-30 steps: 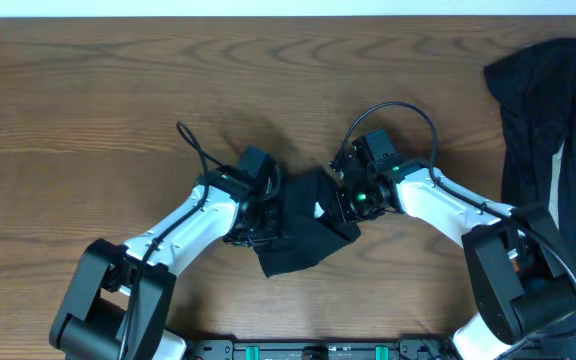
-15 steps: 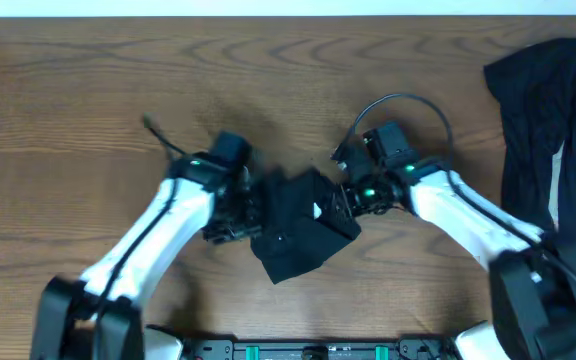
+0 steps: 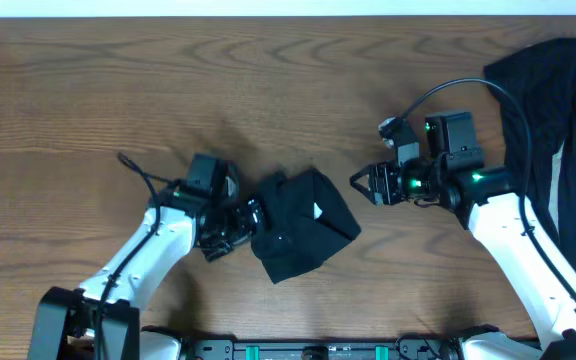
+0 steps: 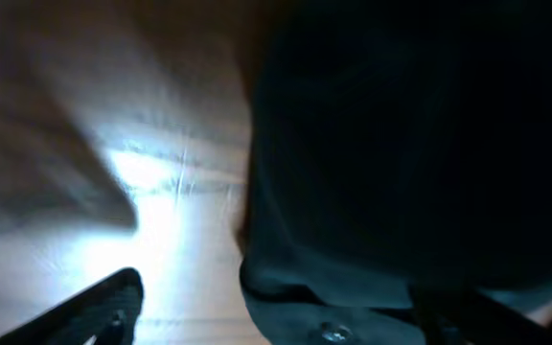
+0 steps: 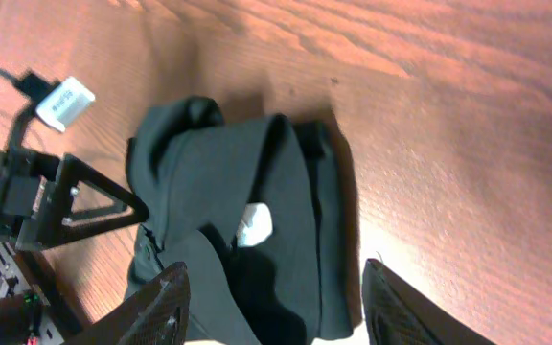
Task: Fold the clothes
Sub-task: 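Drag the folded bundle to the table's left side with the left gripper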
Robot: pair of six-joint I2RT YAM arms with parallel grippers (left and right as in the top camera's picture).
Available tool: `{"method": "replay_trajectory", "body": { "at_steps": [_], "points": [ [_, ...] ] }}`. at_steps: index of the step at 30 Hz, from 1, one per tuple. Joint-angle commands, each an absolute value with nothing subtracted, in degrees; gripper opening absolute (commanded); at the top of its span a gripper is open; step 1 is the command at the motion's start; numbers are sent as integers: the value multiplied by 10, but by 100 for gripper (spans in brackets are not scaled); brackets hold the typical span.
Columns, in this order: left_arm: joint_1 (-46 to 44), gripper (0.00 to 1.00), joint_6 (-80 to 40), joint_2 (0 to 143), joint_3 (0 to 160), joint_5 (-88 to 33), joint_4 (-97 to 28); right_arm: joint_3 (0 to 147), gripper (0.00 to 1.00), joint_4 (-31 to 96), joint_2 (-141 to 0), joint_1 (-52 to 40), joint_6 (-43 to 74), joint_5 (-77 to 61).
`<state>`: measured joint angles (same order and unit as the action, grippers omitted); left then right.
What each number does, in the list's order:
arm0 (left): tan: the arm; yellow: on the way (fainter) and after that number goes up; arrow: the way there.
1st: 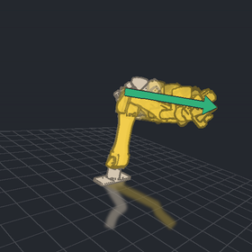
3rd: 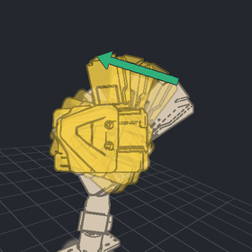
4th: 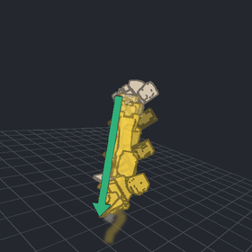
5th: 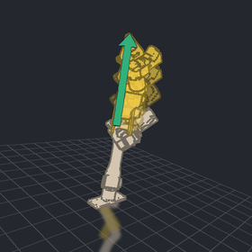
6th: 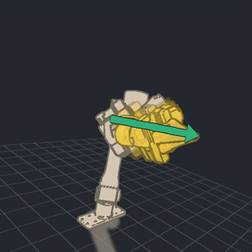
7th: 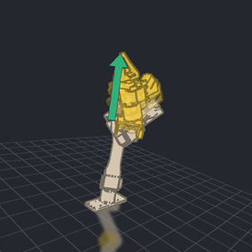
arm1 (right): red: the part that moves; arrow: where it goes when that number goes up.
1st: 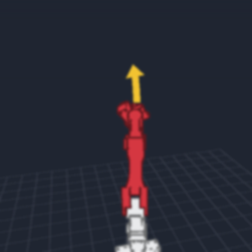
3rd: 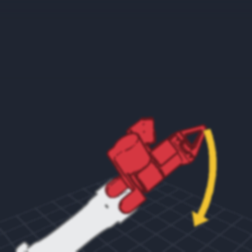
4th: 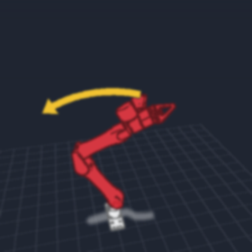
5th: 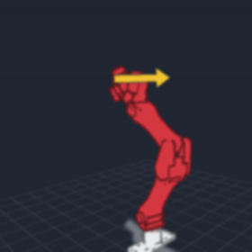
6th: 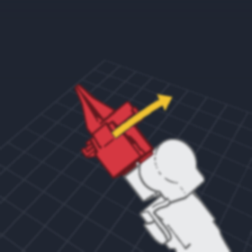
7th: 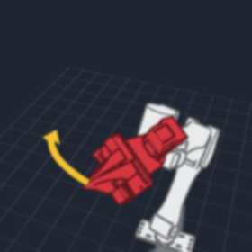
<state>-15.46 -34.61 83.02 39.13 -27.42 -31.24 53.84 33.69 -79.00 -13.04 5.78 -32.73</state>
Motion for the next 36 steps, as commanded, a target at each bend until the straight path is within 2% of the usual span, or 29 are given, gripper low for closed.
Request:
{"method": "replay_trajectory", "body": {
  "at_steps": [1,8,12,15,19,25,36],
  "points": [
    [-154,94,-409,833,352,-317,-265,543,56,354,-784,-118,45,-328],
    [-189,94,-439,834,307,-354,-106,543,57,356,-784,-117,36,-328],
    [-221,83,-438,840,307,-351,-54,543,57,357,-784,-117,36,-328],
    [-237,58,-438,846,307,-333,-33,543,57,357,-784,-117,36,-328],
    [-243,8,-423,848,307,-310,-14,543,57,361,-784,-117,36,-328],
    [-173,6,-419,823,326,-311,12,543,57,371,-784,-117,36,-328],
    [179,6,-411,815,352,-275,33,543,57,394,-784,-117,36,-328]
  ]
}}
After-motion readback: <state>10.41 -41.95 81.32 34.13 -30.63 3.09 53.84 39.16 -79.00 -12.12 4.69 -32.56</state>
